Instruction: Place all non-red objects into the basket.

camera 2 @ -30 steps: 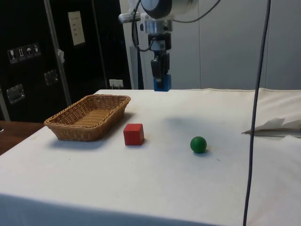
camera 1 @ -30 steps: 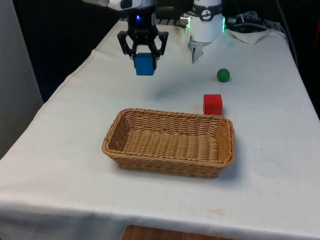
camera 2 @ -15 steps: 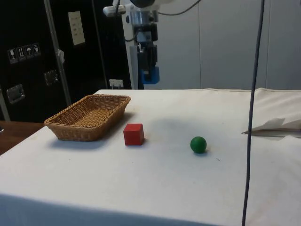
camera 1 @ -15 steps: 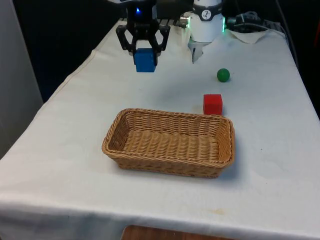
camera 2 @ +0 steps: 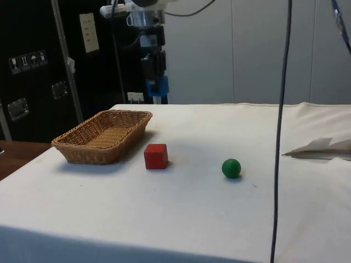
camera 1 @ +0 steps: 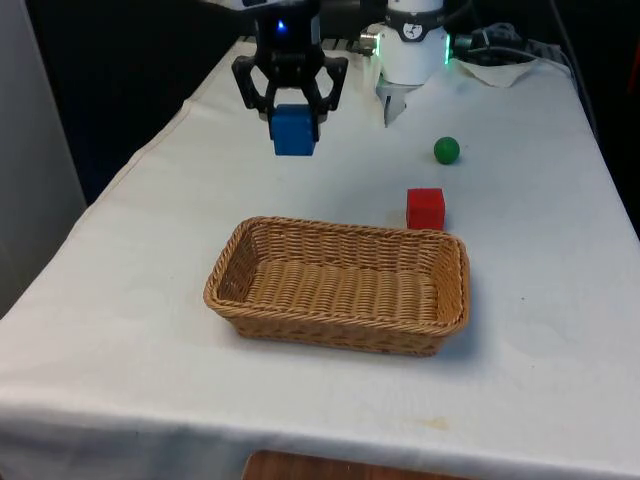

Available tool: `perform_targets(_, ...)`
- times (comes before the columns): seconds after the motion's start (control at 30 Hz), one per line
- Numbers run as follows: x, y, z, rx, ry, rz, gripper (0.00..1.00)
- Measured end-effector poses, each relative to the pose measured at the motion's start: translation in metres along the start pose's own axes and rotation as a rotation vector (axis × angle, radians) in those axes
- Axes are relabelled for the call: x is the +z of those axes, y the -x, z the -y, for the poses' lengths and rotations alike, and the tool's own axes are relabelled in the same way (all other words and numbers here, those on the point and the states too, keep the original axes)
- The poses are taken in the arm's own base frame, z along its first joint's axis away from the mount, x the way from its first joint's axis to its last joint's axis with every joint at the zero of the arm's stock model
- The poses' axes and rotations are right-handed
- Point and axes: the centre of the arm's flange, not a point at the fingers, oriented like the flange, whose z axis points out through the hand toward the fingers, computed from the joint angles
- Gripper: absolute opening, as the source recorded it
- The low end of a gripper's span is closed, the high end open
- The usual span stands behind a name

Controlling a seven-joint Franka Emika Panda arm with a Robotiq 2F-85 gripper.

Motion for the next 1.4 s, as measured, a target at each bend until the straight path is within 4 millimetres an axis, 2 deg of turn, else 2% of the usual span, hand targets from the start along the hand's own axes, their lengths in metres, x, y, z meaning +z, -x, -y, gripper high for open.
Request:
perform_targets(0.17, 0.001, -0.010, 0.003, -0.003, 0.005, -0.001, 0.02)
perform_targets(0.4, 0.005, -0.038, 0.016, -0.011, 0.016, -0.014, 0.02)
perform_targets(0.7, 0.014, -0.063, 0.029, -0.015, 0.020, -0.025, 0.02)
perform_targets(1.1, 0.040, -0.098, 0.039, -0.008, 0.005, -0.058, 0.02)
perform_targets(1.4, 0.062, -0.107, 0.040, -0.004, -0.007, -0.072, 0.02)
